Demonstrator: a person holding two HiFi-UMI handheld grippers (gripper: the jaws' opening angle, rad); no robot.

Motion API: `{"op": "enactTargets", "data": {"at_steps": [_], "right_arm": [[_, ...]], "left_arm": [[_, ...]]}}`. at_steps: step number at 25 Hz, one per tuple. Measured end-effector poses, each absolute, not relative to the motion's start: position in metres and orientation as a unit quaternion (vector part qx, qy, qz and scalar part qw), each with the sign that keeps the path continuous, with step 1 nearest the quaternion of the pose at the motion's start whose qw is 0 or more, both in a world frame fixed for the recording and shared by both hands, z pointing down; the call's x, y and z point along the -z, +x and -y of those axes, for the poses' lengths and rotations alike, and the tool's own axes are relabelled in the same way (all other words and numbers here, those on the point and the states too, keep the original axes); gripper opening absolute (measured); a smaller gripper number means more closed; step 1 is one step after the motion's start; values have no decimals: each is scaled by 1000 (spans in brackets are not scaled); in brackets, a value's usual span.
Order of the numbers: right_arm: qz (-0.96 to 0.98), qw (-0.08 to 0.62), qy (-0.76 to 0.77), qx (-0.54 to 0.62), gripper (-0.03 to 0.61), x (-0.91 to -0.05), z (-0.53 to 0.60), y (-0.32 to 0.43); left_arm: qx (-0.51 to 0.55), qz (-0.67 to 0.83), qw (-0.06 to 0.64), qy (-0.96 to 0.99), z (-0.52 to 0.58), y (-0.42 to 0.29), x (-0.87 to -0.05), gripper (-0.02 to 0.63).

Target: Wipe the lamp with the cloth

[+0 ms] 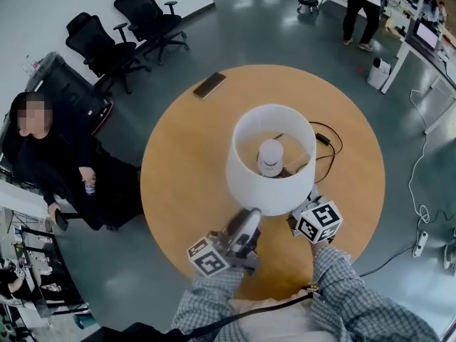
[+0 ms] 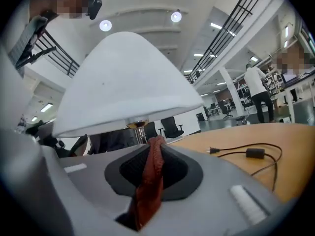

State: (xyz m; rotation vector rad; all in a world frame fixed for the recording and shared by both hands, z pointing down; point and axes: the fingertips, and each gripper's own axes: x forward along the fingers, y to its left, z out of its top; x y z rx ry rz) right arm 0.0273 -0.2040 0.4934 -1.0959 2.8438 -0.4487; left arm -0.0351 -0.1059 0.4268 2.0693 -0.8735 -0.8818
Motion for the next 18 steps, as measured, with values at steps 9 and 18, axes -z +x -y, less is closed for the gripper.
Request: {"op": "enactTargets", "data": {"at_steps": [9,18], "right_arm": [[-923,53,-343,168,55,-497,218,3],[-925,-152,-307,163,55,-599,192,9]], "left_arm": [[331,338,357,805,107,-35,-427,121],[330,340,360,804,106,-33,-427,121]]}}
